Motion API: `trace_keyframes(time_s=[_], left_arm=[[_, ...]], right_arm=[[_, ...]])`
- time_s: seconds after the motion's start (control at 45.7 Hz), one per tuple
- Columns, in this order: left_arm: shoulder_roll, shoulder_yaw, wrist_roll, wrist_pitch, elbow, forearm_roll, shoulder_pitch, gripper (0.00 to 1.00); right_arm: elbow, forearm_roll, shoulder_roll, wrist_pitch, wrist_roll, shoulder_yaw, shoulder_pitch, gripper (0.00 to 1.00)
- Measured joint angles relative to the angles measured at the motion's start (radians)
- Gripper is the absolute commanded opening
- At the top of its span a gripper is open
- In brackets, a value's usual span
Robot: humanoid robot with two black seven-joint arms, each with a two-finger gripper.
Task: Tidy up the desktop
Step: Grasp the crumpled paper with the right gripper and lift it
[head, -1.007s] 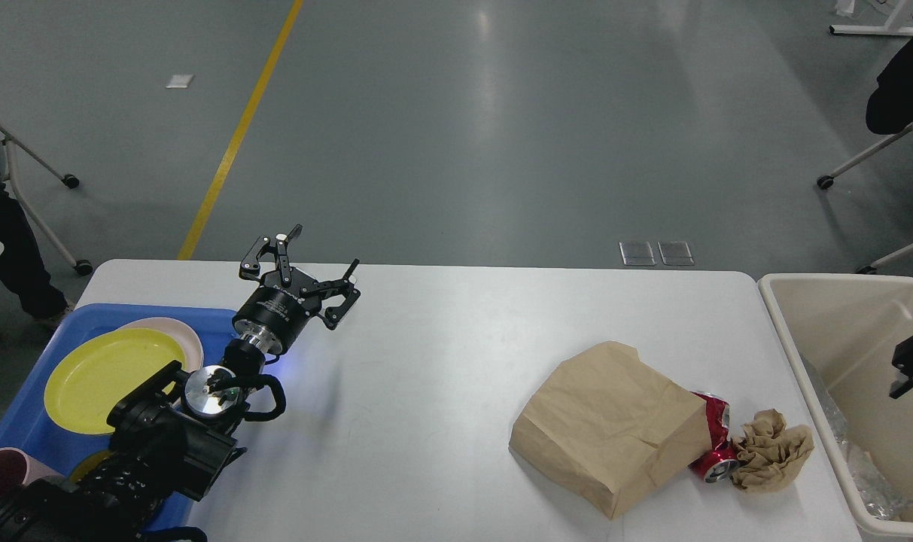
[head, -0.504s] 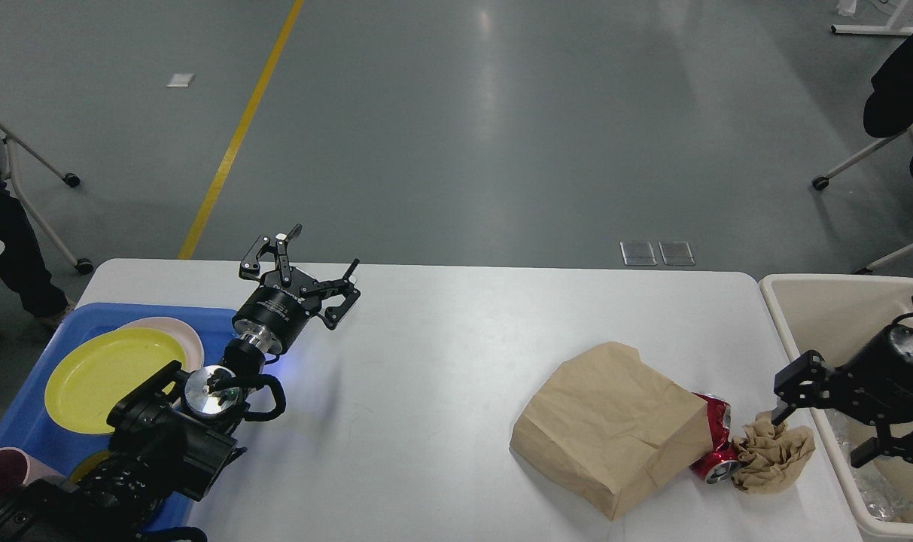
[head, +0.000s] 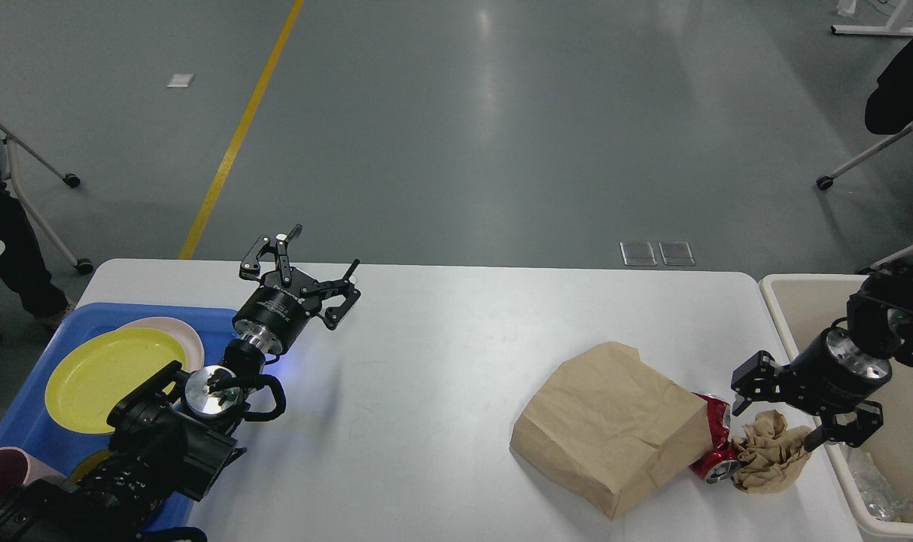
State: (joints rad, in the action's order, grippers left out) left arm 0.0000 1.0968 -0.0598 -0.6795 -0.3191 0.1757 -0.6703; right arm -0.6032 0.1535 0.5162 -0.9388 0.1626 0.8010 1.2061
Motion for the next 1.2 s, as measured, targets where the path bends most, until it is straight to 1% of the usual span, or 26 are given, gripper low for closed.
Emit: trace_keyframes(time_s=[0.11, 0.416, 0.613, 0.745, 0.898, 1.205], left_arm=[[0.000, 0.000, 0.000, 0.000, 0.000, 0.000, 0.000, 0.97], [0.000, 0.000, 0.000, 0.000, 0.000, 0.000, 0.000, 0.97], [0.000, 0.000, 0.000, 0.000, 0.000, 0.000, 0.000, 0.97], [0.000, 0.000, 0.000, 0.000, 0.000, 0.000, 0.000, 0.97], [0.000, 0.000, 0.000, 0.000, 0.000, 0.000, 0.000, 0.97], [0.000, 0.000, 0.000, 0.000, 0.000, 0.000, 0.000, 0.97]], right_arm=[[0.033, 0.000, -0.001, -0.001, 0.000, 0.000, -0.023, 1.00], [0.049, 0.001, 0.025, -0.003, 0.000, 0.016, -0.028, 1.00], [0.080, 0.000, 0.020, 0.001, 0.000, 0.009, -0.101, 1.00], [0.079, -0.002, 0.020, 0.016, 0.000, 0.002, -0.113, 1.00], [0.072, -0.014, 0.020, 0.058, 0.000, 0.001, -0.119, 1.00], [0.076, -0.020, 0.016, 0.191, 0.000, 0.001, -0.145, 1.00]])
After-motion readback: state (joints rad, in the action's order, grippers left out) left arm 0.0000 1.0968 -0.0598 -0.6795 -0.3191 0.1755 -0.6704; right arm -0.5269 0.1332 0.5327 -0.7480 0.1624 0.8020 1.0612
